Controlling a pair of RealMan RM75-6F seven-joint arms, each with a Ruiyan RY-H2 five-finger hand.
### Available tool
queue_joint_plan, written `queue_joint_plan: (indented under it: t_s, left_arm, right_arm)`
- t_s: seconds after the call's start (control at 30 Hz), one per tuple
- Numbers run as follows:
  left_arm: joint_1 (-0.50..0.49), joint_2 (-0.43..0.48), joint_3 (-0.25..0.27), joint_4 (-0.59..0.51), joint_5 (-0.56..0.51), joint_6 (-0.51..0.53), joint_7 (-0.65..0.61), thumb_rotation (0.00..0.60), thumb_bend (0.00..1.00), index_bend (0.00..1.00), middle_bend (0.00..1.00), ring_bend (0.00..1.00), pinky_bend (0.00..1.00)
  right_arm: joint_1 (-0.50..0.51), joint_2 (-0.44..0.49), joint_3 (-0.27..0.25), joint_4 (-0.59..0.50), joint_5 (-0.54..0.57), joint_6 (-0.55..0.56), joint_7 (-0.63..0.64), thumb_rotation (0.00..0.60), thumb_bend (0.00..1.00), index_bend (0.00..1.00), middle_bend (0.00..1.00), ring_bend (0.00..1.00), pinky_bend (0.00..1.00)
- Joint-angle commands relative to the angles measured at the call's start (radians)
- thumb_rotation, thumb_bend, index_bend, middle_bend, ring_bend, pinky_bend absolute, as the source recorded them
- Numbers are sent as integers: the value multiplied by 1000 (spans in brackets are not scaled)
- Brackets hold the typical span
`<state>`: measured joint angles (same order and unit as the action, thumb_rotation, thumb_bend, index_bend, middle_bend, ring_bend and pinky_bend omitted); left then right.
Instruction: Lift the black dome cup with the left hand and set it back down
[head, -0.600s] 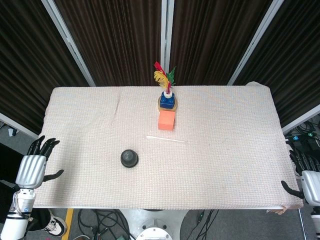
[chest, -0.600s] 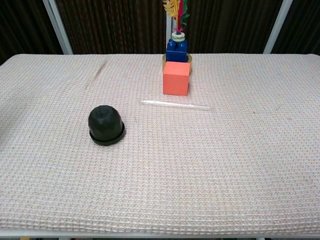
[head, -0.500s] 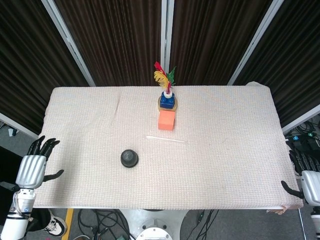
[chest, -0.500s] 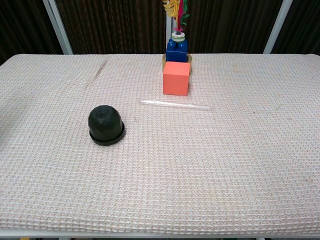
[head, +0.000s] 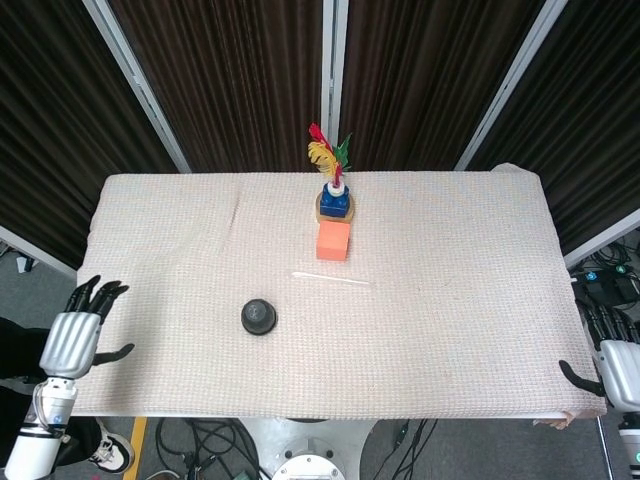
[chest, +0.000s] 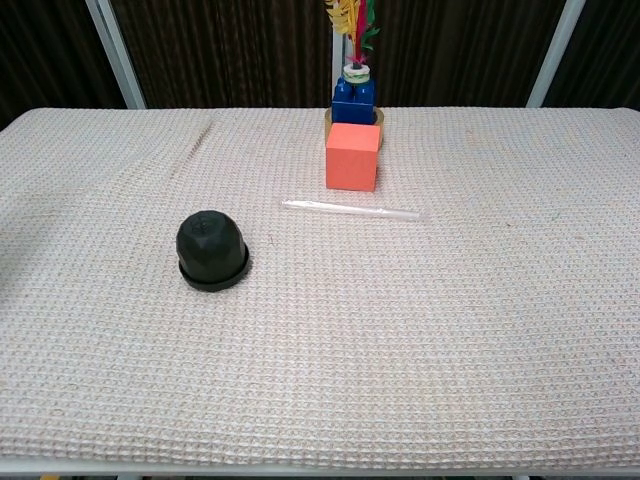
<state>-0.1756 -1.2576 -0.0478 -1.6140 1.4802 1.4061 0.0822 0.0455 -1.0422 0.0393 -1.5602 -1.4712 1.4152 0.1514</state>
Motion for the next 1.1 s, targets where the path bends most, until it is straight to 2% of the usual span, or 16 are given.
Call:
queue_joint_plan:
  t_s: [0.03, 0.4, 0.9, 1.1]
  left_arm:
    - [-8, -2, 3, -2, -10, -23, -16, 600, 37, 172, 141, 13, 98]
    - [-100, -62, -5, 11, -51, -198, -76, 600, 27, 136, 142, 13, 99]
    - [-238, -244, -42, 138, -105, -368, -75, 600, 16, 120, 142, 13, 100]
    - [-296, -275, -58, 170, -146, -464, -116, 600, 15, 121, 141, 13, 99]
  right_arm:
    - [1, 1, 1, -7, -1, 2, -6, 600, 163, 0, 0, 0, 0]
    - [-4, 12, 1, -19, -16, 25, -23, 600, 163, 0, 0, 0, 0]
    - [5, -7, -10, -3, -13, -4, -26, 600, 163, 0, 0, 0, 0]
    - [3, -6, -12, 0, -14, -2, -22, 600, 163, 0, 0, 0, 0]
